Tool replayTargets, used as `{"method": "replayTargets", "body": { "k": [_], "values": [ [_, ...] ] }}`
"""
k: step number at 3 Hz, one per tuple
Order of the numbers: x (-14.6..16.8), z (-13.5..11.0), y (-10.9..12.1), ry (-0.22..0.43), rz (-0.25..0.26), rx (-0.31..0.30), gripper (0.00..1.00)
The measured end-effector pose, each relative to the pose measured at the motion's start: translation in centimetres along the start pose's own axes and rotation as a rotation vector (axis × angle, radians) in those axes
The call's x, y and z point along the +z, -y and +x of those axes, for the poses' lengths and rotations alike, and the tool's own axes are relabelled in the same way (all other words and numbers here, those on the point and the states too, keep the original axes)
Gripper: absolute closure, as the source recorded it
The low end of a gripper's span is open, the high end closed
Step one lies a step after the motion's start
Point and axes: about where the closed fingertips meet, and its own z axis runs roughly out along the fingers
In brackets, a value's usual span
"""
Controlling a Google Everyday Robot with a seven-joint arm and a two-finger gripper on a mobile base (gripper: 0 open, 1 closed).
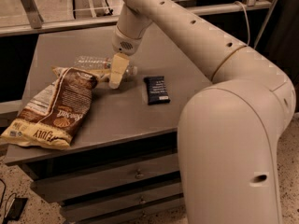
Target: Move water bottle near brown chip bag
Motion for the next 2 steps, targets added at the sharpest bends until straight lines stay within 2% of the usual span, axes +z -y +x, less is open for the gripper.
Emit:
{"method": "replayTargets", "body": {
  "k": [1,2],
  "values": [
    [-2.9,0.4,-0.3,0.021,0.028,-0.041,0.0],
    [-8.3,1.2,-1.5,0.028,0.121,-0.065,0.0]
  ]
}}
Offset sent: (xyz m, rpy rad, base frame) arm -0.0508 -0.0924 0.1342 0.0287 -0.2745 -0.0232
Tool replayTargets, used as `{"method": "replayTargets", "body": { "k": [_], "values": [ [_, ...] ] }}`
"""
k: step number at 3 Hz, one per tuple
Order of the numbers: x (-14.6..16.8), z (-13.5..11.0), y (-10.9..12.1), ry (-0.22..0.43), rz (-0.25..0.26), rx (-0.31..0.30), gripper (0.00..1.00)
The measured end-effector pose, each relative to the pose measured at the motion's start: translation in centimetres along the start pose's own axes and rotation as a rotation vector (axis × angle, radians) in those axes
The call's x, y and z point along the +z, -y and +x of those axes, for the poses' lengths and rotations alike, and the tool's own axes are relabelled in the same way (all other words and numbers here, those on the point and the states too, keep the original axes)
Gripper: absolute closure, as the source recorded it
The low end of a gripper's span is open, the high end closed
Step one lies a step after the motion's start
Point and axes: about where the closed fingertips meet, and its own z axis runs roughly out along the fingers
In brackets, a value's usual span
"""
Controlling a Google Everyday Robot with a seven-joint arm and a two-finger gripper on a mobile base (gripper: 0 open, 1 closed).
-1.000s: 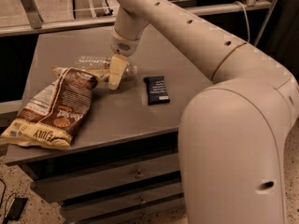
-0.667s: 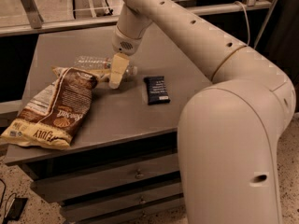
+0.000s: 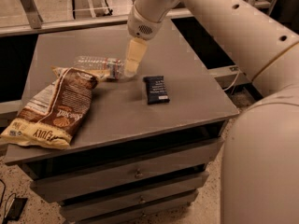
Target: Move water bottle near brown chip bag
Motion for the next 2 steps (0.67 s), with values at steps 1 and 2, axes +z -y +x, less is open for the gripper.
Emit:
{"method": "replayTargets", "body": {
  "k": [1,2],
  "values": [
    [-5.5,0.92,-1.04,-0.013,0.11,0.009,0.0],
    [-5.49,0.92,-1.04,-0.013,0.11,0.009,0.0]
  ]
}}
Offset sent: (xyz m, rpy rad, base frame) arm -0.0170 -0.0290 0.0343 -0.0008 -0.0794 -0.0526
